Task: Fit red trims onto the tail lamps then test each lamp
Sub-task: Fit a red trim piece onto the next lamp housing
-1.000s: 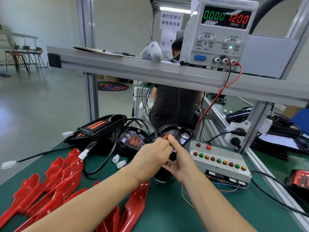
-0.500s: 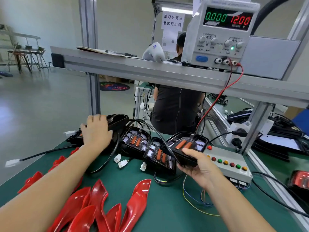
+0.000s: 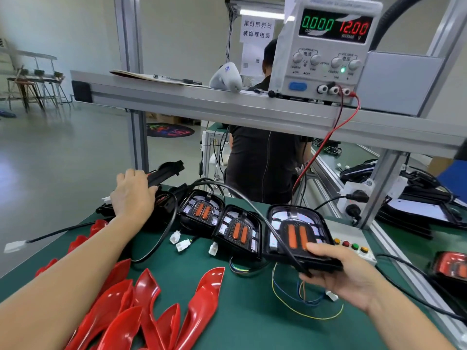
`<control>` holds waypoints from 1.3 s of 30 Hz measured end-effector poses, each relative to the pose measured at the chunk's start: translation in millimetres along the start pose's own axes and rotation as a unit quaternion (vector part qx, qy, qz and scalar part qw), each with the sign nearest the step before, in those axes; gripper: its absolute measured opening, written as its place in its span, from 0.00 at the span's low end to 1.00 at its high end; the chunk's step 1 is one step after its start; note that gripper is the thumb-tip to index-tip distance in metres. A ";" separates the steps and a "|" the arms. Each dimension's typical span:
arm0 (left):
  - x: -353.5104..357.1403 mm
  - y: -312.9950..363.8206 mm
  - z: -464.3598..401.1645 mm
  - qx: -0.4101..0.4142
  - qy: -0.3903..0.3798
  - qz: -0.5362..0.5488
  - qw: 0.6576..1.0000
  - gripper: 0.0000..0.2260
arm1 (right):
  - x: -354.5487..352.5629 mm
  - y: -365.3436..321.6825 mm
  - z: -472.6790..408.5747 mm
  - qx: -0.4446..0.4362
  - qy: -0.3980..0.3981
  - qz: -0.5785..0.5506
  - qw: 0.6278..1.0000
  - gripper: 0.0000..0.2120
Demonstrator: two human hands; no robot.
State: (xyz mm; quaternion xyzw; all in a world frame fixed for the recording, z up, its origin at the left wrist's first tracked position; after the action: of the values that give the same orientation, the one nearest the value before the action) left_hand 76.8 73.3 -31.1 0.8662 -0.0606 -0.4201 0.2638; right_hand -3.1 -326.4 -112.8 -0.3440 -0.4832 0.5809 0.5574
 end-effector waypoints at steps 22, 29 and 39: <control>24.5 21.9 9.9 0.070 -0.084 -0.031 0.993 0.13 | -85.6 57.3 88.2 0.110 0.008 0.070 0.991 0.23; 18.1 44.4 33.4 0.130 -0.062 -0.072 0.987 0.18 | -70.7 61.2 87.6 0.033 0.064 0.037 0.997 0.17; 25.0 188.7 169.0 0.397 -0.238 0.145 0.875 0.28 | -93.0 90.5 106.8 -0.024 0.133 -0.039 0.990 0.22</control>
State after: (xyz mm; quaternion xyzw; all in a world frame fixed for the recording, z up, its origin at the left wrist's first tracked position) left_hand -13.5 -164.5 -38.5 0.7535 -0.4081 -0.5111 -0.0666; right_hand -118.7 -428.6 -179.7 -0.4125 -0.4317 0.4959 0.6305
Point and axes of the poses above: each hand's wrist, its own z-axis away from the middle knuckle, its own x-axis out of the palm, y = z × x, the point moved 9 cm from there along -z, towards the middle knuckle, and after that the axes turned 9 degrees about z, right-handed, at the moved point
